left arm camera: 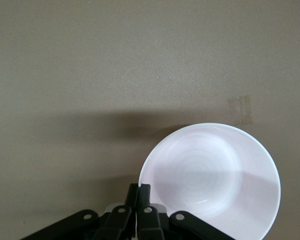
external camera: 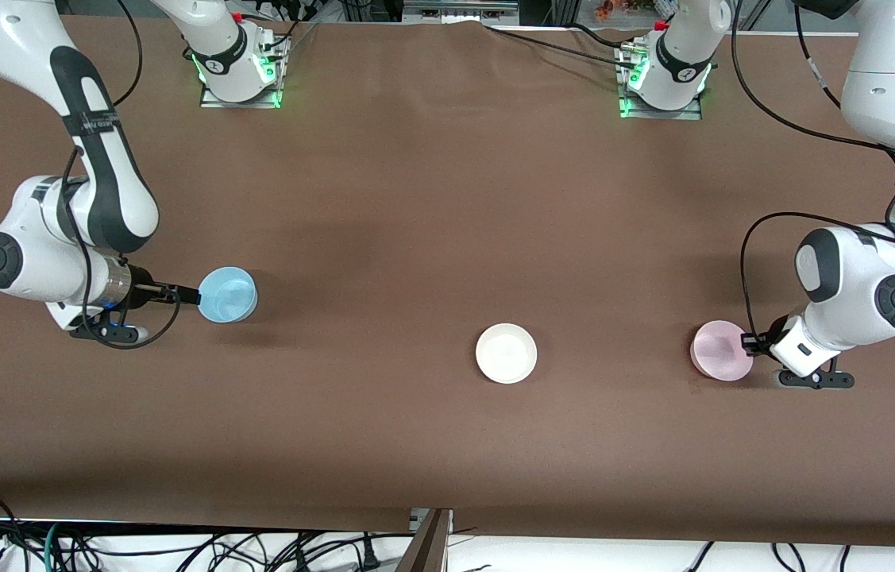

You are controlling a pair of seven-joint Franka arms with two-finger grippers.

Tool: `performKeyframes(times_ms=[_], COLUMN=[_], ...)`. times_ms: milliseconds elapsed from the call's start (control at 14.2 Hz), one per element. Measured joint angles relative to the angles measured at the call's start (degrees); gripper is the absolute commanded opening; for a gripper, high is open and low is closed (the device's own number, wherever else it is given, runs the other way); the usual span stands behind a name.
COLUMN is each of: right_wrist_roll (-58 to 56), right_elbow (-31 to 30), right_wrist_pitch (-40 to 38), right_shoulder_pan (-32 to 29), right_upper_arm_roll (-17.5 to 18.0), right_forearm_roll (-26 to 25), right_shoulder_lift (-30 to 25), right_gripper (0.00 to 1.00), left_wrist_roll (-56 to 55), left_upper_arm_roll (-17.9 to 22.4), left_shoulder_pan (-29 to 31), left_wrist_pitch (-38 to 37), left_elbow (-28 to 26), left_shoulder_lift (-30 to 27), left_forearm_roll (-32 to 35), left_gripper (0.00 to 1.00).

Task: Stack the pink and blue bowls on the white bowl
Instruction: 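Grasp the pink bowl with the left gripper while the right gripper reaches the blue bowl, then carry the pink bowl with the left gripper over the white bowl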

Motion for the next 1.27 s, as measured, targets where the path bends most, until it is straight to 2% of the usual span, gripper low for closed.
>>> performKeyframes(times_ms=[283,565,918,1130,1201,1272], right_wrist_roll=[-6.94,-9.24,-10.42,-12.24,-12.66,-12.98], right_elbow=[0.00,0.01,0.00,0.00,0.00,0.00], right_wrist_pitch=[2.71,3.21,1.96,-0.02,-0.24,-0.28], right_shoulder_pan=[-0.07,-0.07,-0.07,-0.05,-0.05,-0.05], right_upper_arm_roll=[-1.39,-1.47,-1.44,-1.39,-1.39,-1.38], right_forearm_roll=[6.15,7.20,7.24,7.25,7.25,7.26], right_shoulder_lift=[2.78,4.32,4.64,4.65,4.65,4.65], right_gripper=[1.00,1.00,1.00,1.00,0.92,0.78], left_wrist_roll=[0.02,-1.56,-4.92,-17.47,-22.97,-28.38], left_upper_arm_roll=[-0.09,-1.62,-2.53,-3.07,-3.16,-3.24], left_shoulder_pan=[-0.09,-0.33,-1.20,-6.66,-9.42,-12.35], left_wrist_pitch=[0.31,-0.48,-15.82,-23.12,-23.70,-24.02], left_elbow=[0.08,2.60,14.11,18.59,18.88,18.99], left_shoulder_lift=[-0.03,-0.58,-1.76,-2.49,-2.73,-2.82], left_forearm_roll=[0.00,-0.76,-4.03,-4.04,-4.04,-4.04], left_gripper=[0.00,0.00,0.00,0.00,0.00,0.00])
